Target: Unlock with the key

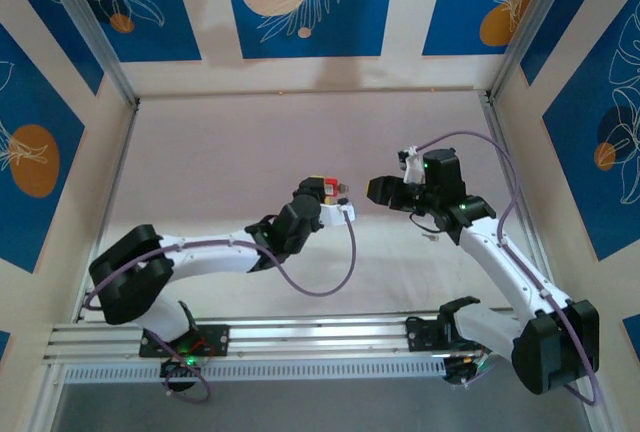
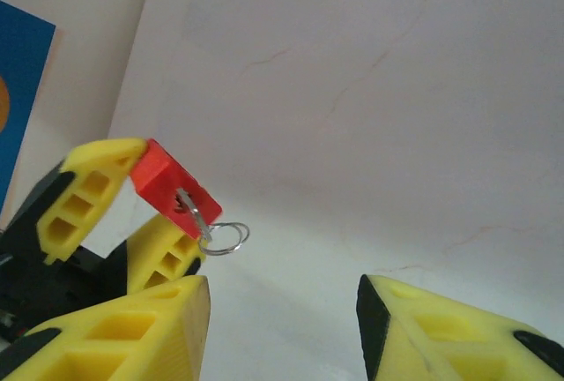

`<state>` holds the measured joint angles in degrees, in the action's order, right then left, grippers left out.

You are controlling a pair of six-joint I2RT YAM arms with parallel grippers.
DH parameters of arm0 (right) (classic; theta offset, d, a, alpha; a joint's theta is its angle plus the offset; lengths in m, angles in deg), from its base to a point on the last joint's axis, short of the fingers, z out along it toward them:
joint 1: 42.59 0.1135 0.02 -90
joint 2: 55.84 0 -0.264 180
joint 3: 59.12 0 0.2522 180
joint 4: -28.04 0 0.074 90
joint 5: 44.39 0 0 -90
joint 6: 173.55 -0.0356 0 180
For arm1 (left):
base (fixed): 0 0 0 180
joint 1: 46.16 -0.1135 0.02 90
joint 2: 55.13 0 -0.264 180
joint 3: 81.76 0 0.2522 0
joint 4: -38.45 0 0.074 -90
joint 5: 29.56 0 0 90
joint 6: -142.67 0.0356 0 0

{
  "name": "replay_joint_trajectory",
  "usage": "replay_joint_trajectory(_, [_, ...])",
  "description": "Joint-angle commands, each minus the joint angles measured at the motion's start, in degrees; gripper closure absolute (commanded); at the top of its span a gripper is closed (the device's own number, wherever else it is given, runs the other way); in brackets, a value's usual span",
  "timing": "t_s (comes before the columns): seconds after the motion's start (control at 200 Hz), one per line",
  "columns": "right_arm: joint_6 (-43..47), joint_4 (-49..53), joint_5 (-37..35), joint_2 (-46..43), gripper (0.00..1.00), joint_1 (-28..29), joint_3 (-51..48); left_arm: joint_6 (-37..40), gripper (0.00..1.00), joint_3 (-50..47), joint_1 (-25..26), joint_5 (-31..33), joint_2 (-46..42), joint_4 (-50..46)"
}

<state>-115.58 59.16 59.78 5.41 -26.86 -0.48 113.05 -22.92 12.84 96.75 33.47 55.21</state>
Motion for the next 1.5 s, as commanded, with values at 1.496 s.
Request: replay_joint_trajectory(1.496, [4.56, -5.57, 18.53, 1.76, 0.58, -0.52, -2.96, 25.58, 0.96, -7.37, 6.3, 5.66, 11.99, 44.56])
